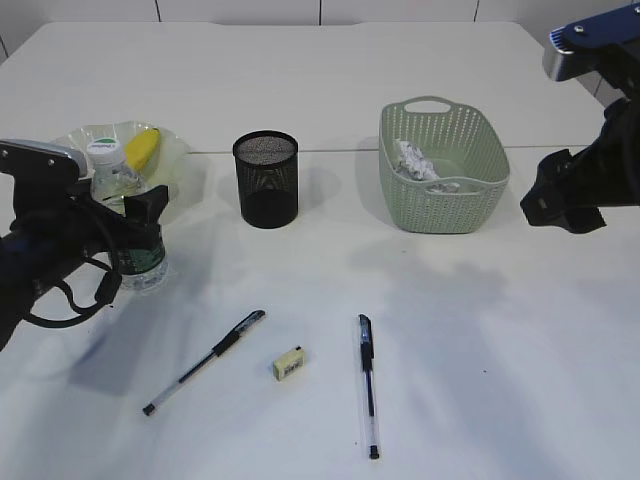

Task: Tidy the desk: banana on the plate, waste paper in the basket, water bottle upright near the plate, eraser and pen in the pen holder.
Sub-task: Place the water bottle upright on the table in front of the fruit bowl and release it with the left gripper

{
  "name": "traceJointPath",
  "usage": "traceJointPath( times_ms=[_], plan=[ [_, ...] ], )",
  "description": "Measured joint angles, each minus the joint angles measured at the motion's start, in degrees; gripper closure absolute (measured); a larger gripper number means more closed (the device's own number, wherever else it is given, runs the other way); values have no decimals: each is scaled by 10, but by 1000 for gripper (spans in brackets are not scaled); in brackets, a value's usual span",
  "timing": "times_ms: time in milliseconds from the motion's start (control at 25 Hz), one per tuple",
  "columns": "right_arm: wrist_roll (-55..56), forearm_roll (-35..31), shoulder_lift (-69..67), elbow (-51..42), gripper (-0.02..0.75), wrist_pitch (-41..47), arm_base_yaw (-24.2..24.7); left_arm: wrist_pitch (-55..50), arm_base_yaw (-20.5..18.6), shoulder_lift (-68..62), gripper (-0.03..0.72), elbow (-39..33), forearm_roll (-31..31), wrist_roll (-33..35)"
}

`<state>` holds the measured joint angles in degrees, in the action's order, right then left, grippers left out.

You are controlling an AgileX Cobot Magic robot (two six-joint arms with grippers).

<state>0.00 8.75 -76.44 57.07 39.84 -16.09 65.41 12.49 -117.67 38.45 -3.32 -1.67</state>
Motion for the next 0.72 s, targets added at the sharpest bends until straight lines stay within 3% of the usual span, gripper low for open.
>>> traceJointPath(
  times_ms=[240, 720],
  plan=[
    [-4, 0, 0, 0, 150, 0, 0, 1, 0, 37, 120, -29, -4, 0],
    [-4, -9, 0, 0, 150, 0, 0, 1, 0, 199, 106, -156, -23, 0]
  ],
)
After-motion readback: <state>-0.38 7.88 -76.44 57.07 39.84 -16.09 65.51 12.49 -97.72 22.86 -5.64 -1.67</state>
